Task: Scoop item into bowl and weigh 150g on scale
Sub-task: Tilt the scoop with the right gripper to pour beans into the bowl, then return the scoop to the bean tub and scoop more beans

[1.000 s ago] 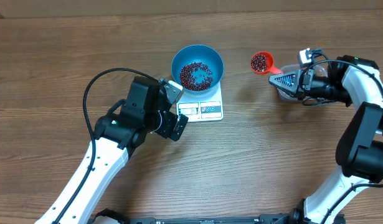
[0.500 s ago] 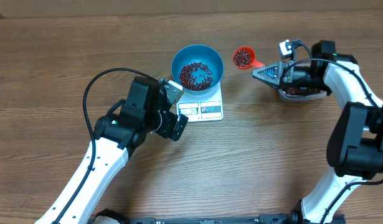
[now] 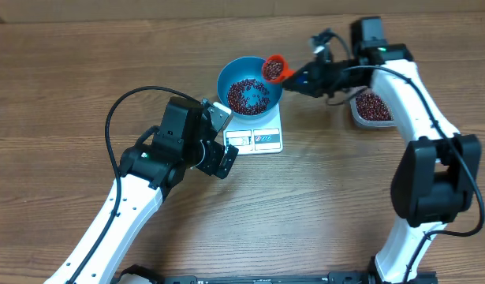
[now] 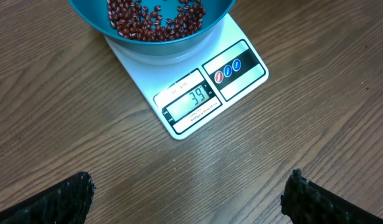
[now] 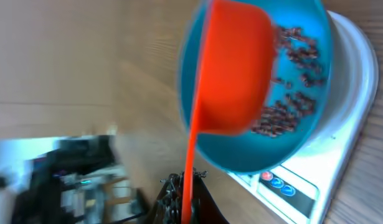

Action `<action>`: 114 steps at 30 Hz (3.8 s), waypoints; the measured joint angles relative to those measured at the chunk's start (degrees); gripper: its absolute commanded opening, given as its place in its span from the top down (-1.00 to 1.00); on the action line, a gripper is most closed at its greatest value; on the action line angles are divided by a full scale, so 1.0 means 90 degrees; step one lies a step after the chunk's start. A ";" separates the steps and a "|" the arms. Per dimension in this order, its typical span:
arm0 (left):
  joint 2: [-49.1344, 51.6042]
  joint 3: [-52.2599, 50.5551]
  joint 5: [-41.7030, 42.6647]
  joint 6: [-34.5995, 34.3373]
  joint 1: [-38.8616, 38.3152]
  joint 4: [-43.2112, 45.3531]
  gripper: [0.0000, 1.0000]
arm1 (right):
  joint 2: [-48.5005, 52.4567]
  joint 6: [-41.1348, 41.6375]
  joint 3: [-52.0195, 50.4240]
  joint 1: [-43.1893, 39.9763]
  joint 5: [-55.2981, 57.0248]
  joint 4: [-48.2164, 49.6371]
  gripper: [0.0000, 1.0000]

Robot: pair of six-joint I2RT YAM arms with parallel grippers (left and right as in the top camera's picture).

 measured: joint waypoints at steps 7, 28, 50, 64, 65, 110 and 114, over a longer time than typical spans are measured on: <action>0.0000 0.0000 -0.0002 0.0000 0.0000 0.0000 -0.99 | 0.0002 0.0294 0.0707 0.1163 0.2994 -0.0500 0.92; 0.0000 0.0000 -0.0002 0.0000 0.0000 0.0000 -0.99 | -0.0002 0.0015 0.1044 0.2484 0.6900 -0.0809 0.92; 0.0000 0.0000 -0.0002 0.0000 0.0000 -0.0002 -0.99 | -0.0568 -0.0350 0.1066 0.2293 0.6351 -0.0950 0.92; 0.0000 0.0000 -0.0002 0.0000 0.0000 -0.0002 -0.99 | -0.0743 -0.0274 0.1073 0.2154 0.6370 -0.1209 0.93; 0.0000 0.0000 -0.0002 0.0000 0.0000 0.0000 -0.99 | -0.0816 -0.0260 0.1073 0.1936 0.6271 -0.1326 0.92; 0.0000 0.0000 -0.0002 0.0000 0.0000 0.0000 -0.99 | -0.1996 0.0129 -0.0942 -0.1309 0.6448 -0.2057 0.92; 0.0000 0.0000 -0.0002 0.0000 0.0000 -0.0002 -0.99 | -0.1999 0.0129 -0.0942 -0.1311 0.6448 -0.2057 0.92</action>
